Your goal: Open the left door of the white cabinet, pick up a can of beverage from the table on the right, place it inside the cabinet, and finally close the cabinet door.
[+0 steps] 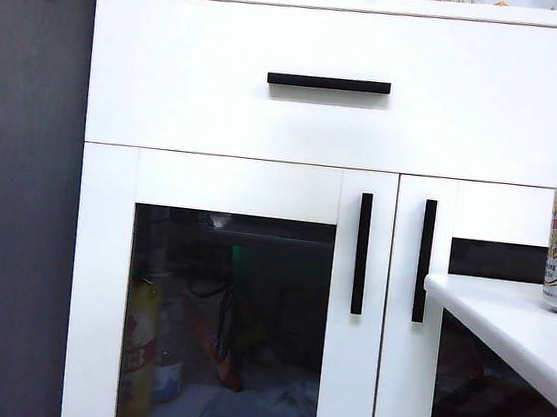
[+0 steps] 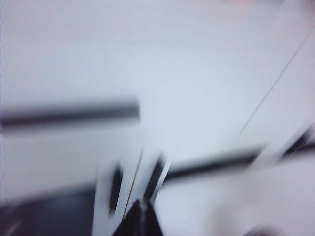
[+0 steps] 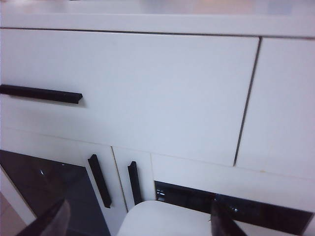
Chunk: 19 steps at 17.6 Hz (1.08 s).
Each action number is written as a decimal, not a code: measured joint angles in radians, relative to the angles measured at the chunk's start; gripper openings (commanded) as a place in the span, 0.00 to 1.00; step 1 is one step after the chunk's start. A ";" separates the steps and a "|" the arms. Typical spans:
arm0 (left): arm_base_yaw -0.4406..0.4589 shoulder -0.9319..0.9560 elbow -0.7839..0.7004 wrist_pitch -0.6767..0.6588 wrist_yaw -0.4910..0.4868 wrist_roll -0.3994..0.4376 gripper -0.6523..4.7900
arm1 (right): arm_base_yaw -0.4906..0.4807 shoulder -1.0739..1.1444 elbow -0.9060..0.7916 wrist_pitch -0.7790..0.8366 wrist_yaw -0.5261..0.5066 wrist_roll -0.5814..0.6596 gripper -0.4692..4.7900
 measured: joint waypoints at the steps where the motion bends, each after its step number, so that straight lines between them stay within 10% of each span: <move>1: 0.000 -0.071 0.001 0.002 -0.001 0.000 0.11 | 0.000 -0.005 0.000 -0.004 0.000 0.007 0.79; 19: 0.000 -0.280 0.000 0.018 0.034 0.000 0.11 | 0.000 -0.185 0.000 -0.047 -0.041 0.037 0.79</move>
